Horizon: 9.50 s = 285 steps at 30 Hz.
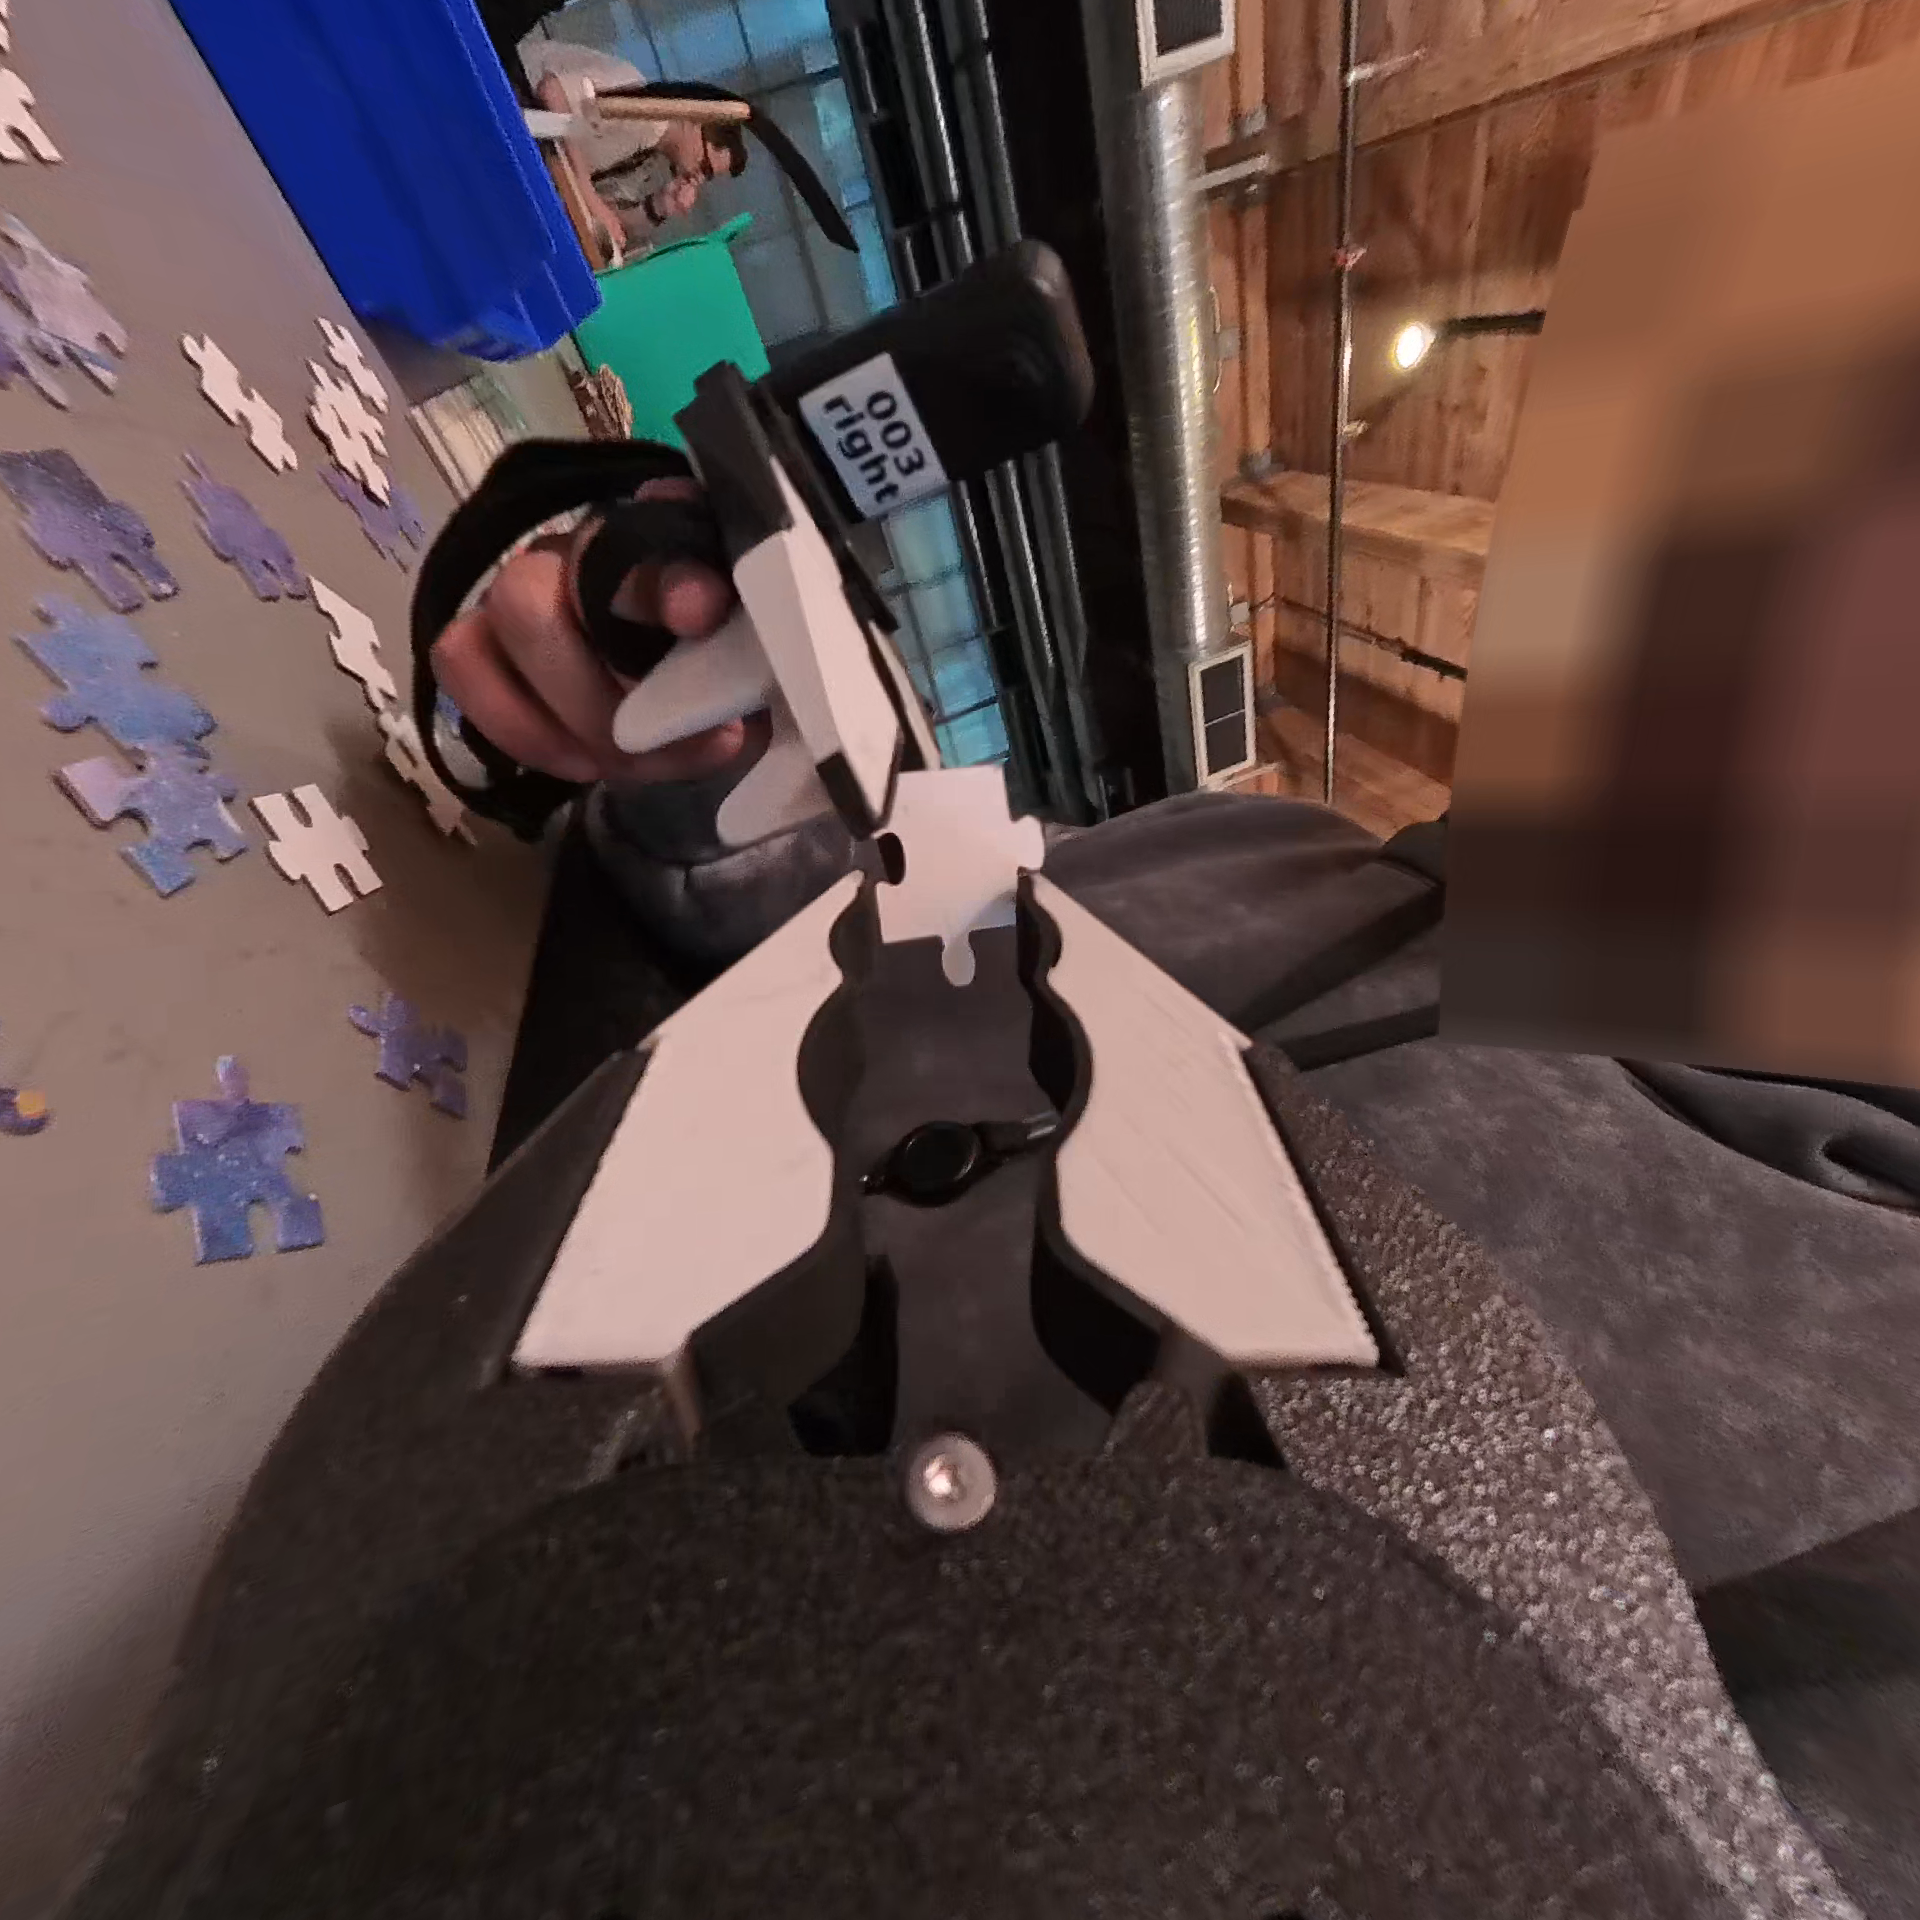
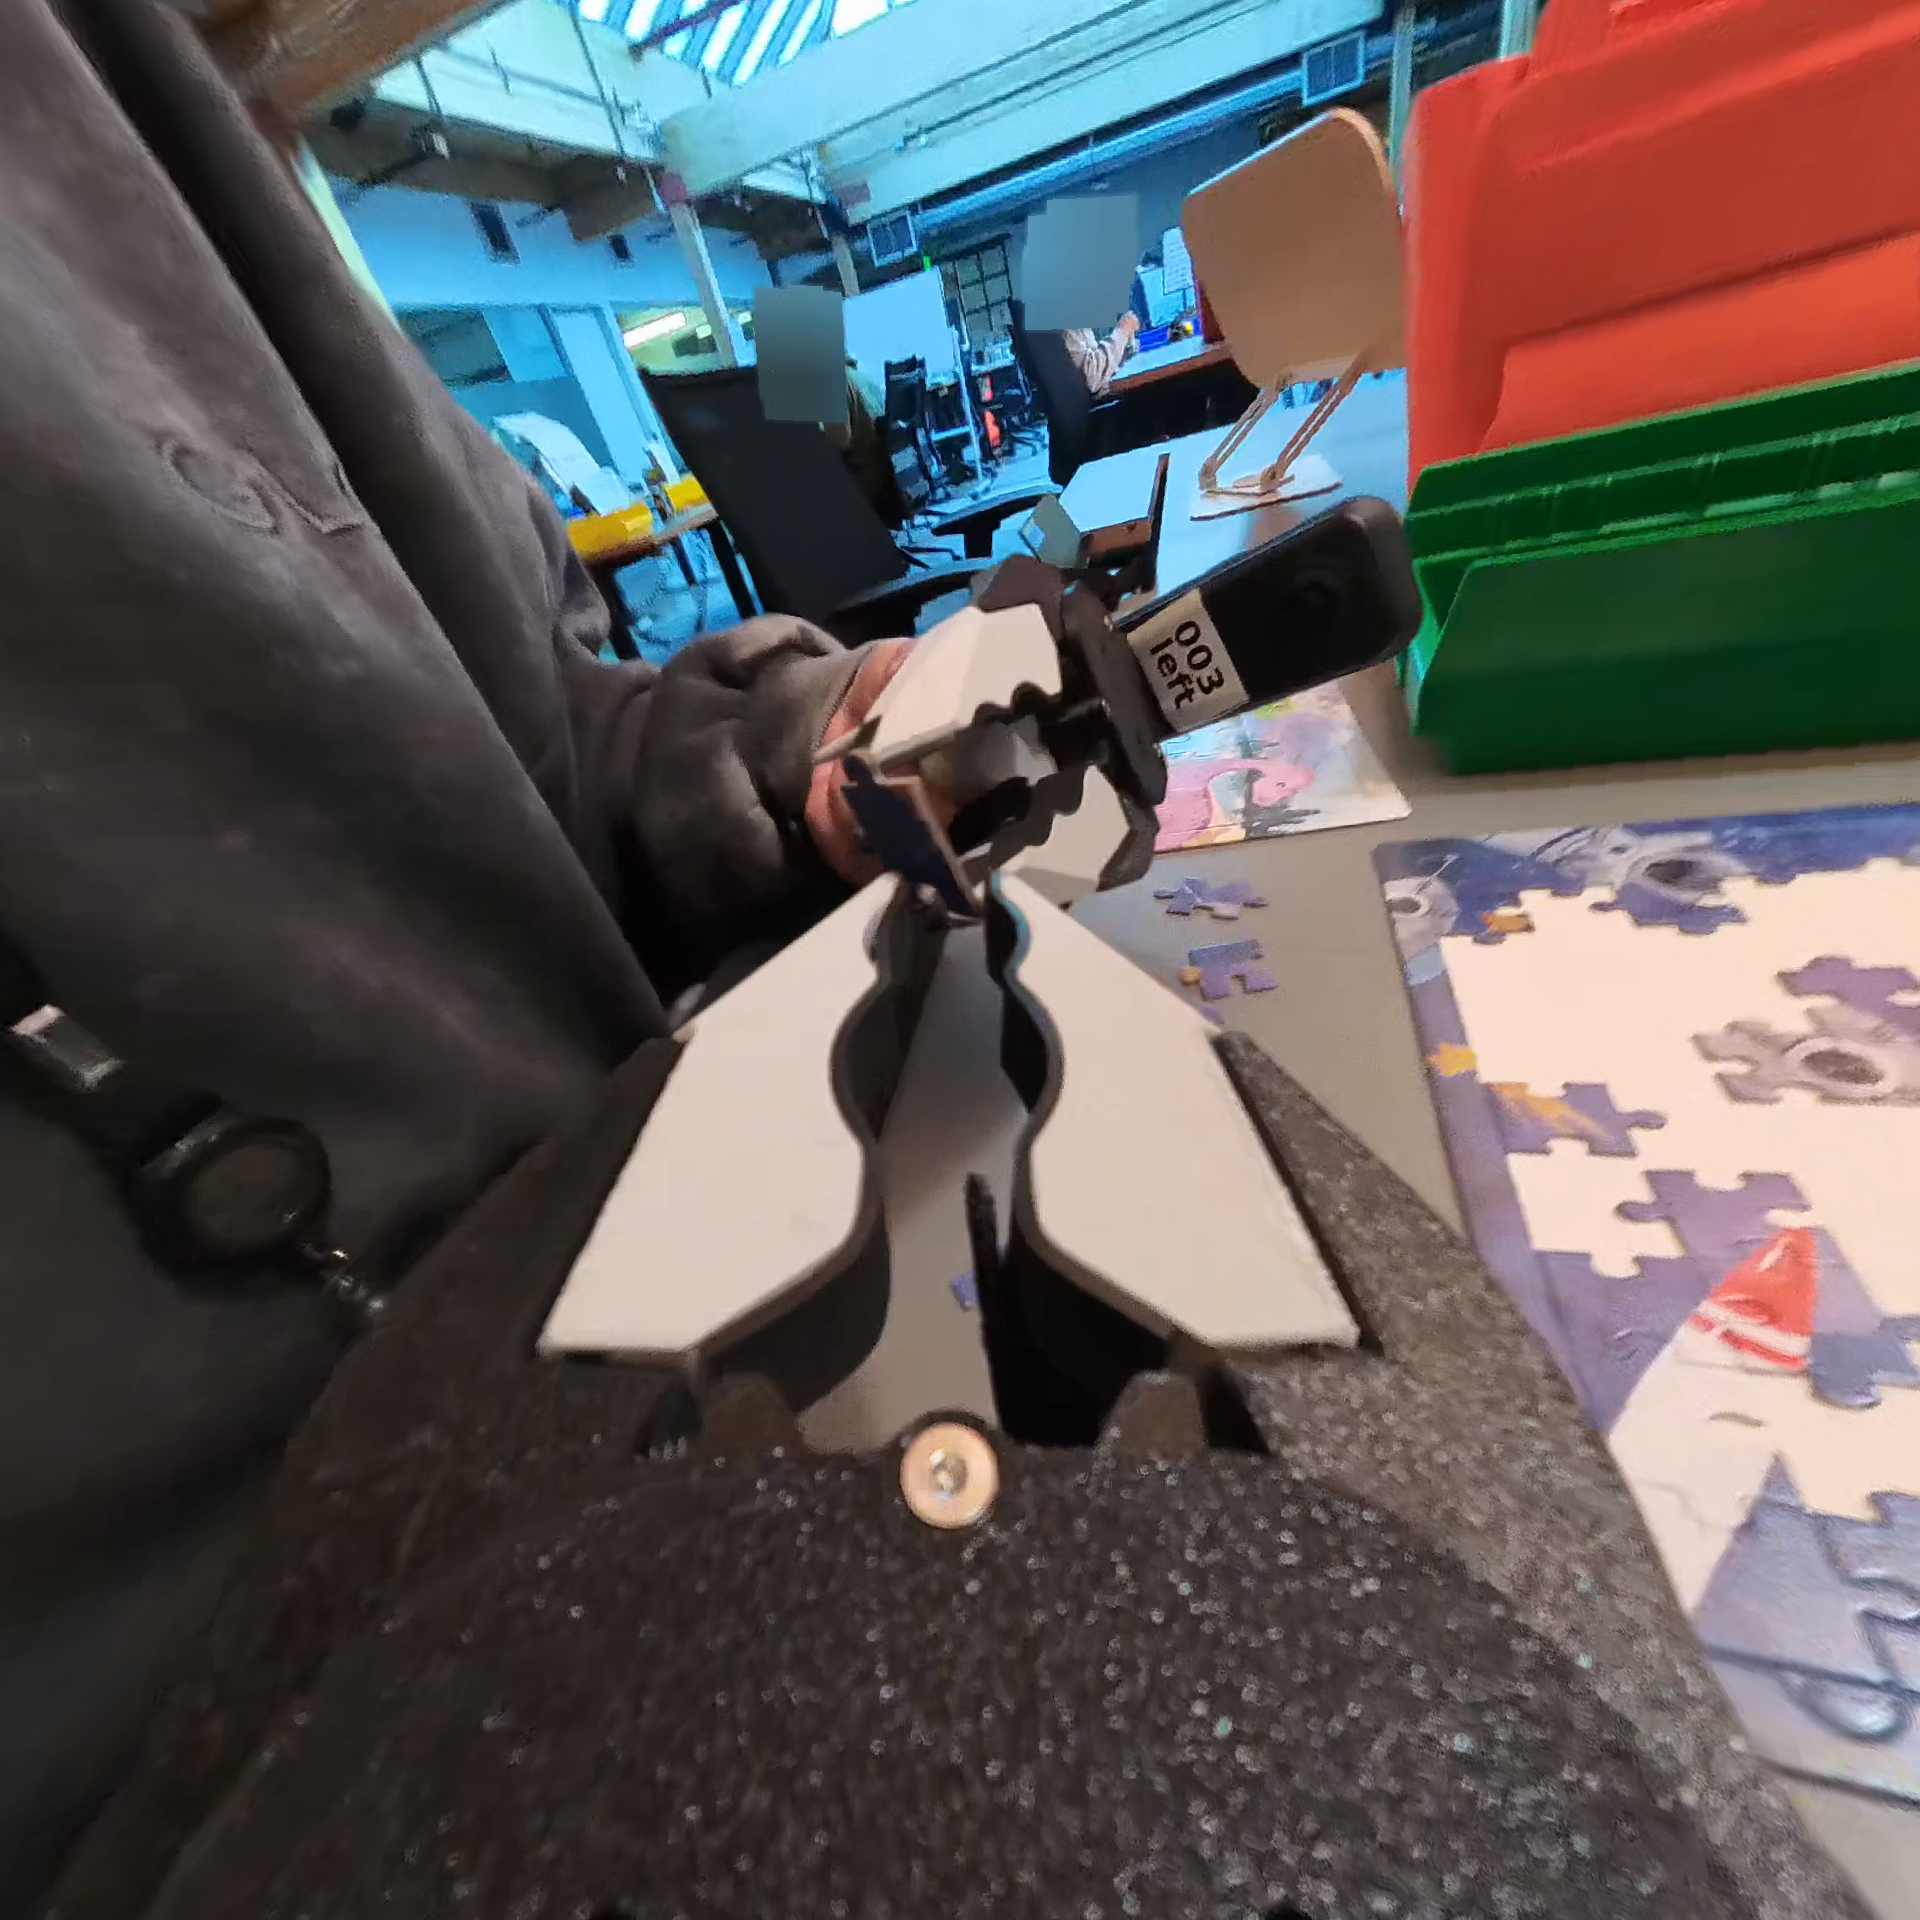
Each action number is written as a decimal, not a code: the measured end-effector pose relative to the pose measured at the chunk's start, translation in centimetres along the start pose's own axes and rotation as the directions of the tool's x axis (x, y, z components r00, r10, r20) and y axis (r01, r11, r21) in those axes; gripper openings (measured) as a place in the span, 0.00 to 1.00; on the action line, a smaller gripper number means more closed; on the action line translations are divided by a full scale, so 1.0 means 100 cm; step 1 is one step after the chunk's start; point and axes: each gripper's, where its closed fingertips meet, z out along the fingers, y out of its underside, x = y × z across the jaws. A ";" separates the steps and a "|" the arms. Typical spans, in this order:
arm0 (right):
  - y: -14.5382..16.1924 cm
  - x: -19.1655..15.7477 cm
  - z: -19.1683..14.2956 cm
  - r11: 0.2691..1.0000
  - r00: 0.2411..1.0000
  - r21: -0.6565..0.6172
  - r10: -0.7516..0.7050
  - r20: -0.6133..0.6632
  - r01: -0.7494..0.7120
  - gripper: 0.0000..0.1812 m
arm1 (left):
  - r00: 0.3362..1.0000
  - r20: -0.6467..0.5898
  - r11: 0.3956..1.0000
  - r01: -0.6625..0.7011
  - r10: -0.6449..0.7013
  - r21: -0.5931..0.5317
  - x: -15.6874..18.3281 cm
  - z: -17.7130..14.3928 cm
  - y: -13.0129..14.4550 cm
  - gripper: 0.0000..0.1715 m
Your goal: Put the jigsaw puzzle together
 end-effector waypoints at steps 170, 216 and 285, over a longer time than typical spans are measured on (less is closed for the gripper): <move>0.055 0.075 -0.047 0.845 0.799 0.027 0.514 -0.313 -0.534 0.11 | 0.623 0.771 0.950 -0.138 -0.136 0.279 -0.126 -0.133 -0.083 0.01; 0.062 0.079 -0.049 0.827 0.778 0.013 0.533 -0.332 -0.562 0.11 | 0.708 0.542 0.321 0.438 0.454 -0.840 -0.129 -0.133 -0.100 0.01; 0.083 0.185 0.030 0.770 0.863 -0.638 -0.320 -0.391 -0.004 0.00 | 0.189 0.783 0.805 -0.121 0.593 -0.580 -0.142 -0.138 -0.109 0.00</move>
